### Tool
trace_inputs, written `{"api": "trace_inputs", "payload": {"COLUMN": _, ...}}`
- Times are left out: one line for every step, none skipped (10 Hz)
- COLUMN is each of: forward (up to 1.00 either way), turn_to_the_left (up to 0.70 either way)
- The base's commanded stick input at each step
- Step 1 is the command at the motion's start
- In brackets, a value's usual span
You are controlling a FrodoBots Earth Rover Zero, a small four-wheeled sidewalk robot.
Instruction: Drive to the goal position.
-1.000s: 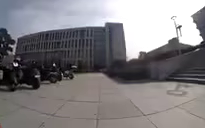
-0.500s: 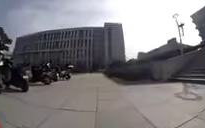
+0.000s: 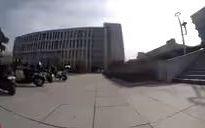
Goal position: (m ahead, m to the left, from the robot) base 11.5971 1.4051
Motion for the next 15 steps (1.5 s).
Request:
{"api": "trace_inputs", "payload": {"forward": 1.00, "turn_to_the_left": 0.00}}
{"api": "trace_inputs", "payload": {"forward": 1.00, "turn_to_the_left": 0.00}}
{"api": "trace_inputs", "payload": {"forward": 1.00, "turn_to_the_left": 0.00}}
{"api": "trace_inputs", "payload": {"forward": 1.00, "turn_to_the_left": 0.00}}
{"api": "trace_inputs", "payload": {"forward": 1.00, "turn_to_the_left": 0.00}}
{"api": "trace_inputs", "payload": {"forward": 1.00, "turn_to_the_left": 0.12}}
{"api": "trace_inputs", "payload": {"forward": 1.00, "turn_to_the_left": 0.40}}
{"api": "trace_inputs", "payload": {"forward": 1.00, "turn_to_the_left": 0.40}}
{"api": "trace_inputs", "payload": {"forward": 1.00, "turn_to_the_left": 0.40}}
{"api": "trace_inputs", "payload": {"forward": 1.00, "turn_to_the_left": 0.40}}
{"api": "trace_inputs", "payload": {"forward": 1.00, "turn_to_the_left": 0.30}}
{"api": "trace_inputs", "payload": {"forward": 1.00, "turn_to_the_left": 0.00}}
{"api": "trace_inputs", "payload": {"forward": 1.00, "turn_to_the_left": 0.00}}
{"api": "trace_inputs", "payload": {"forward": 1.00, "turn_to_the_left": 0.00}}
{"api": "trace_inputs", "payload": {"forward": 1.00, "turn_to_the_left": 0.00}}
